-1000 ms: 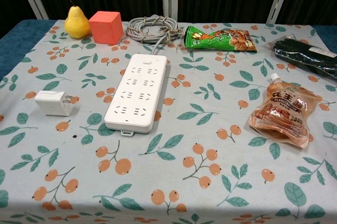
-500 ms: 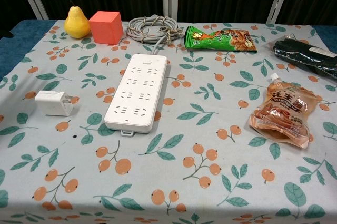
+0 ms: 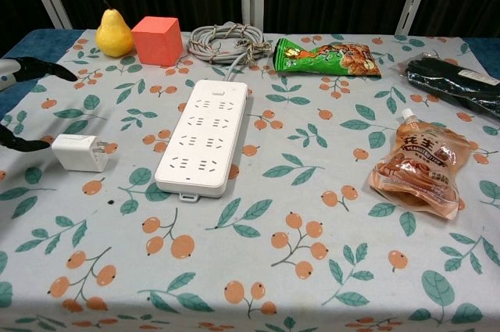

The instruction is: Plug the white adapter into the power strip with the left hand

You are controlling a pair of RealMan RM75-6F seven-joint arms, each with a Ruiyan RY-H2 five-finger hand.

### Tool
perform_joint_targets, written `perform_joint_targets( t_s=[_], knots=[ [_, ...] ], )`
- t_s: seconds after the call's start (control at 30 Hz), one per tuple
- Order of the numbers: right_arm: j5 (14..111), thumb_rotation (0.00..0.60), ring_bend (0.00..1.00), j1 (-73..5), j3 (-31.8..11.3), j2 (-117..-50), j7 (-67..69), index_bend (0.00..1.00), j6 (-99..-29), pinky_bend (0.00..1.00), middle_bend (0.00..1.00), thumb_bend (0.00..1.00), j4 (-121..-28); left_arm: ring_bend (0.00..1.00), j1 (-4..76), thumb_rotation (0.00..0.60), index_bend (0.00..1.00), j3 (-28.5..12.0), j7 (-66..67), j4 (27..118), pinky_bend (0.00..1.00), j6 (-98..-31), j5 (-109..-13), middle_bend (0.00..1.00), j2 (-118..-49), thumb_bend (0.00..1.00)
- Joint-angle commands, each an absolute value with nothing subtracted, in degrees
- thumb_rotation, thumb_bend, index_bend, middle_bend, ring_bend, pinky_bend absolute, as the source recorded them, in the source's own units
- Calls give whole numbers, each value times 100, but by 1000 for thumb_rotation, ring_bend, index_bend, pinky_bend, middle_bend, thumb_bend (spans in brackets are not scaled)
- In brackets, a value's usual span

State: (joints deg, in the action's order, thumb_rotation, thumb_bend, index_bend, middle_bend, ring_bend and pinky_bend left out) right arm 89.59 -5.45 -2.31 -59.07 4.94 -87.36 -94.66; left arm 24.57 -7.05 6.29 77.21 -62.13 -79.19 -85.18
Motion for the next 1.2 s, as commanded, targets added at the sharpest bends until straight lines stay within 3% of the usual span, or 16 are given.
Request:
perform_joint_targets(
  t_s=[0.03,0.8,1.03,1.2],
  knots=[
    [8948,600,0,-533,-233,-5909,511,0,-8733,0,8,284,-9452,0,2503,600,152,-696,633,7753,0,-6207,-7932,89,-8553,169],
    [8920,600,0,-430,-251,-5950,753,0,-8758,0,9,285,-9247,0,2910,600,152,-657,1532,8593,0,-6222,-7949,89,-8607,169],
    [8955,600,0,-434,-264,-5953,804,0,-8757,0,8,284,-9201,0,2761,600,156,-527,1483,9116,0,-6440,-8008,88,-8208,169],
    [8978,600,0,-468,-268,-5963,815,0,-8705,0,9,284,-9187,0,2717,600,205,-272,1063,9589,0,-6162,-8019,124,-7833,169]
  ],
)
